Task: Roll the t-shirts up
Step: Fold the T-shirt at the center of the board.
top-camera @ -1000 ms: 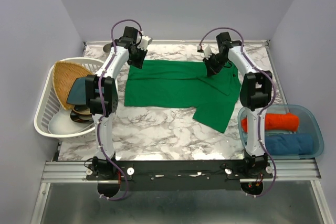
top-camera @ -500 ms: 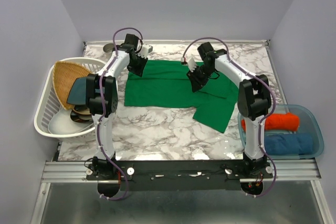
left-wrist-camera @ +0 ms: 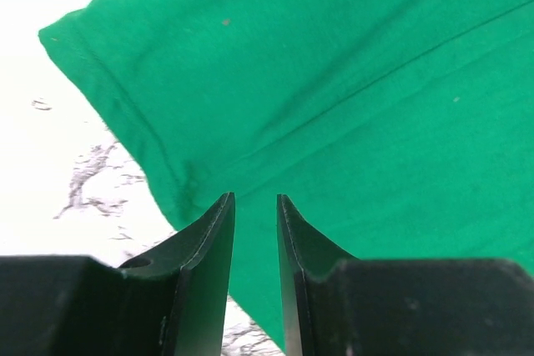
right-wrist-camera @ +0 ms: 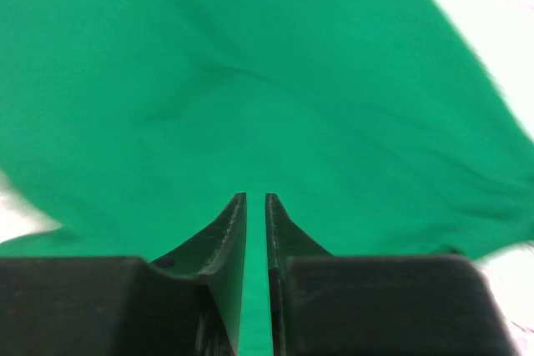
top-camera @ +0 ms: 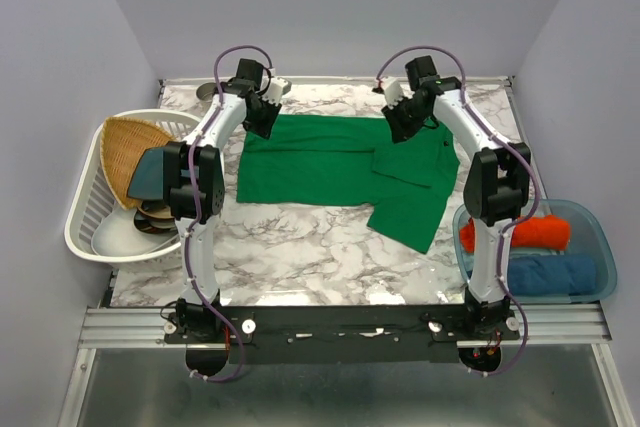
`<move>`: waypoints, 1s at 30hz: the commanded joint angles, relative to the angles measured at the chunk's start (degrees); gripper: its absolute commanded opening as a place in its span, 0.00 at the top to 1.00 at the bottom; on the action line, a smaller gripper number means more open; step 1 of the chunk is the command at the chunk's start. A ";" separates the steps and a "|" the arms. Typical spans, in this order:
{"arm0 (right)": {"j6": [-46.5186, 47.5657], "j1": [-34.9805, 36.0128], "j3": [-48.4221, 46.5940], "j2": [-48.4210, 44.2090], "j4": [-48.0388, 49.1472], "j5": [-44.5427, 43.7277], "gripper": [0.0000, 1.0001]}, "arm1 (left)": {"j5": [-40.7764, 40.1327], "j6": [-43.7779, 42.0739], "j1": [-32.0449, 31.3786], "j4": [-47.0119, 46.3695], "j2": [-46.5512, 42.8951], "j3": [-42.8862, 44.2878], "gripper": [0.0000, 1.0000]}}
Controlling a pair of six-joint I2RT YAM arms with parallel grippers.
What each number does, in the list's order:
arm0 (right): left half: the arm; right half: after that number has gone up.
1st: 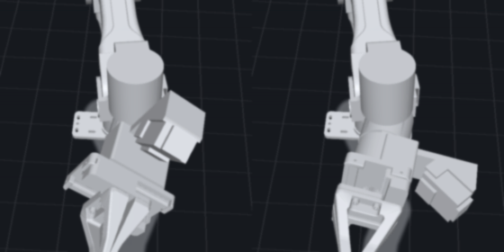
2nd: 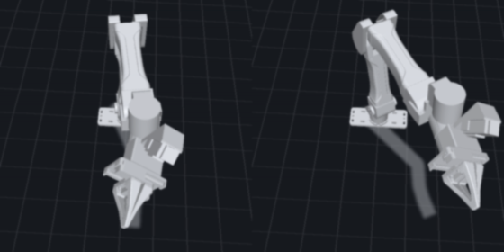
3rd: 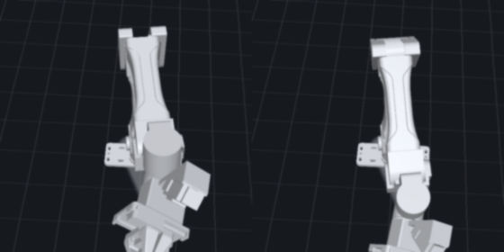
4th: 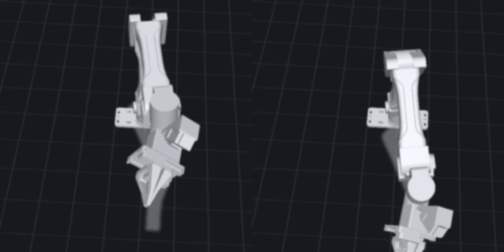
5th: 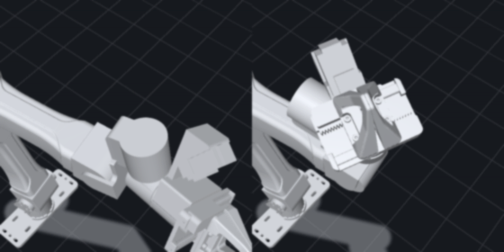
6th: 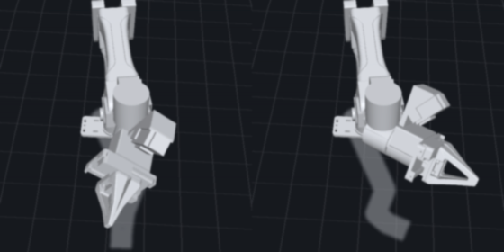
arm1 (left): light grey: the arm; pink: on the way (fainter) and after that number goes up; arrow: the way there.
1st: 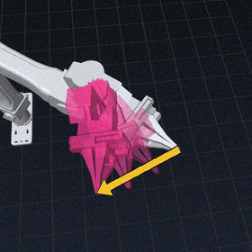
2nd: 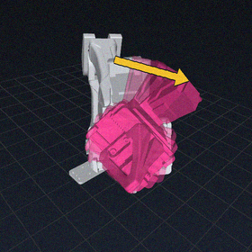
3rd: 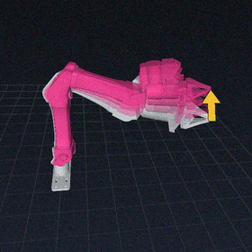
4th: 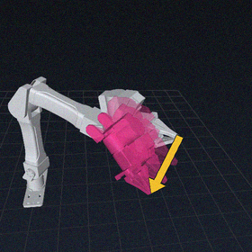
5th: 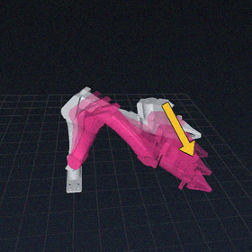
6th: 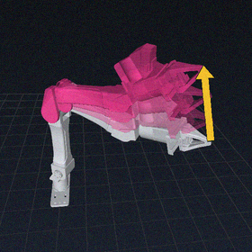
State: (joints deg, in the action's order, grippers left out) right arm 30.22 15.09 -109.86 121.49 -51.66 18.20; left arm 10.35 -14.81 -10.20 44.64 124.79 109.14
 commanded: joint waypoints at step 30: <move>33.53 -6.06 24.67 -22.68 0.52 9.64 0.44 | -3.31 -1.44 -0.35 3.34 -6.40 -1.29 0.42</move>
State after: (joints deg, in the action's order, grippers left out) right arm 45.30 5.91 -99.66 116.97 -43.75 10.07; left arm 4.82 -16.36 -10.09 46.74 125.43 110.74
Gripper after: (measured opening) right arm 0.452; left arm 0.516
